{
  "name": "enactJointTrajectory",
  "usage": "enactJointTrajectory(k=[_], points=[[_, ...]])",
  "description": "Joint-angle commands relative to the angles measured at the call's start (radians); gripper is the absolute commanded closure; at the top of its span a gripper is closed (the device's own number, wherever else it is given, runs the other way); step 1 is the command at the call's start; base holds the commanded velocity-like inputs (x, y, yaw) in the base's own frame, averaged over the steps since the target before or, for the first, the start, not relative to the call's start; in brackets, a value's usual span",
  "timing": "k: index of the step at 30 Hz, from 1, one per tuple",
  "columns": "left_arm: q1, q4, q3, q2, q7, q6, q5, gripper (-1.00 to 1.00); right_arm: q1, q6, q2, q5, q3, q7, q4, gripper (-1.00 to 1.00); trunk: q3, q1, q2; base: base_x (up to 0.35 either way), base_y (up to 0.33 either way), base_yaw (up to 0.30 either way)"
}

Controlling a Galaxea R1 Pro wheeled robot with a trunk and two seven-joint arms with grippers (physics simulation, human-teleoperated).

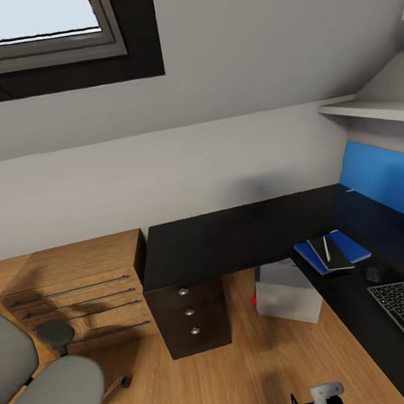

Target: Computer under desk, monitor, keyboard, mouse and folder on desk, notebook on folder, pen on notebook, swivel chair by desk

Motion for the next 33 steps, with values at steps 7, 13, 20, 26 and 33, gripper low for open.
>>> enactJointTrajectory(k=[7, 13, 20, 26, 33], points=[[-0.001, 0.026, -0.008, -0.015, 0.005, -0.006, 0.01, -1.0, -0.001, -0.004, -0.001, -0.012, 0.007, -0.003, -0.005, -1.0, -0.002, 0.001, -0.002, 0.0, -0.088, 0.279], [-0.001, 0.036, -0.009, -0.02, 0.004, -0.006, 0.01, -1.0, -0.001, -0.004, -0.001, -0.012, 0.007, -0.003, -0.006, -1.0, -0.002, 0.001, -0.002, 0.0, -0.005, 0.279], [-0.001, 0.054, -0.009, -0.021, 0.002, -0.006, 0.01, -1.0, -0.001, -0.004, -0.001, -0.012, 0.008, -0.003, -0.007, -1.0, -0.002, 0.001, -0.002, 0.0, 0.0, 0.279], [-0.001, 0.054, -0.009, -0.021, 0.002, -0.007, 0.01, -1.0, -0.001, -0.004, -0.001, -0.012, 0.008, -0.003, -0.007, -1.0, -0.002, 0.001, -0.002, 0.0, 0.0, 0.279], [-0.001, 0.054, -0.01, -0.021, 0.002, -0.007, 0.01, -1.0, -0.001, -0.004, -0.001, -0.012, 0.008, -0.003, -0.007, -1.0, -0.002, 0.001, -0.002, 0.0, 0.0, 0.279]])
